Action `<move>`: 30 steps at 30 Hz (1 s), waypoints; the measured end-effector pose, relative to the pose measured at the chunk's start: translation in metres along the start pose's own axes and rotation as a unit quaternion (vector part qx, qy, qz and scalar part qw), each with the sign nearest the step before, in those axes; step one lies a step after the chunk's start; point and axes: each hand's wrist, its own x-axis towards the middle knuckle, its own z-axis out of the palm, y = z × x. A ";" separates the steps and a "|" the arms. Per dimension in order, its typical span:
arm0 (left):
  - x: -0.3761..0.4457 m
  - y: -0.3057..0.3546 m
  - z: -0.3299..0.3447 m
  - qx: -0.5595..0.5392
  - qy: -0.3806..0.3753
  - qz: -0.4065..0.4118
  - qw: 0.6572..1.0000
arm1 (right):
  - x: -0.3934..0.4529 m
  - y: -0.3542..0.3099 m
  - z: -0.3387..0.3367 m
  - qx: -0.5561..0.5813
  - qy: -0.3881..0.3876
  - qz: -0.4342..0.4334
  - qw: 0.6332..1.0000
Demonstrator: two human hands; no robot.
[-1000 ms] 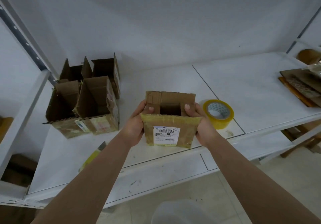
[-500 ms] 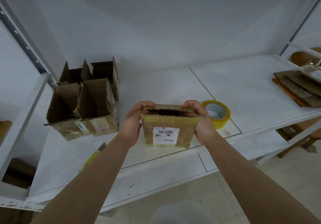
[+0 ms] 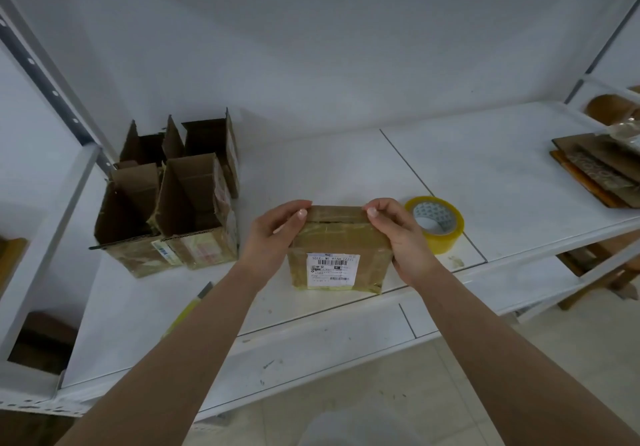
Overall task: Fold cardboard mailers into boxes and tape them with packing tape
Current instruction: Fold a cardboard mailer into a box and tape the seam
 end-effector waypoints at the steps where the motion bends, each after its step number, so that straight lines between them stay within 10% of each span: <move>1: 0.001 0.003 -0.001 0.055 0.005 0.011 0.998 | 0.000 0.000 0.000 -0.018 0.007 -0.005 1.000; 8: 0.012 0.039 0.020 0.393 0.009 0.164 0.905 | -0.001 -0.008 0.000 -0.095 -0.010 0.001 0.995; 14: 0.018 0.020 0.046 0.617 -0.120 0.101 0.771 | -0.001 -0.010 -0.001 -0.160 -0.012 -0.008 0.987; 20: 0.021 0.018 0.043 0.628 -0.127 0.110 0.760 | 0.008 -0.025 -0.032 -0.258 0.034 -0.047 0.964; 30: 0.023 0.014 0.042 0.618 -0.113 0.118 0.769 | 0.029 -0.005 -0.124 -0.735 -0.073 0.139 0.660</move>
